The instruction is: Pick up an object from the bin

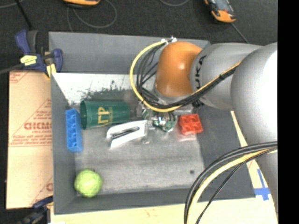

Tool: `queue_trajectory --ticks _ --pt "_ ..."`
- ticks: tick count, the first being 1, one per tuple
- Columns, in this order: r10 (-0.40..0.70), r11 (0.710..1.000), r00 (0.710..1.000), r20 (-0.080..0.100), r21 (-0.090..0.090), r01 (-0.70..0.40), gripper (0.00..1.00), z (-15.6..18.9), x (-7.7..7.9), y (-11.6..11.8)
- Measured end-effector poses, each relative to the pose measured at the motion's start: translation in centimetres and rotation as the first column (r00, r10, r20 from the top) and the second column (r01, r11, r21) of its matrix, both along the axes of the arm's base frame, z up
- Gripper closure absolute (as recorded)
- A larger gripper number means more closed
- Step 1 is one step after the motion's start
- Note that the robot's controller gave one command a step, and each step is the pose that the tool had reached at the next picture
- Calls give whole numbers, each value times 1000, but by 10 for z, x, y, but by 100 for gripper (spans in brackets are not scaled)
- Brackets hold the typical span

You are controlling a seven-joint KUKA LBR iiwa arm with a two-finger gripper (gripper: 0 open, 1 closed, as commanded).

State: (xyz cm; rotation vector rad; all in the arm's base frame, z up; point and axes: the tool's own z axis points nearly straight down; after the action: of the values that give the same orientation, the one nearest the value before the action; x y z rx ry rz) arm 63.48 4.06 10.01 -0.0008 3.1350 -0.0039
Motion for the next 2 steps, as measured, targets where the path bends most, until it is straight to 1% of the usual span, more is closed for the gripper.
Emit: queue_trajectory --ticks 1,2 --pt "-63 998 998 0 4 63 0 -23 -17 21" --pt "121 993 993 -4 2 -121 100 -29 -3 25"
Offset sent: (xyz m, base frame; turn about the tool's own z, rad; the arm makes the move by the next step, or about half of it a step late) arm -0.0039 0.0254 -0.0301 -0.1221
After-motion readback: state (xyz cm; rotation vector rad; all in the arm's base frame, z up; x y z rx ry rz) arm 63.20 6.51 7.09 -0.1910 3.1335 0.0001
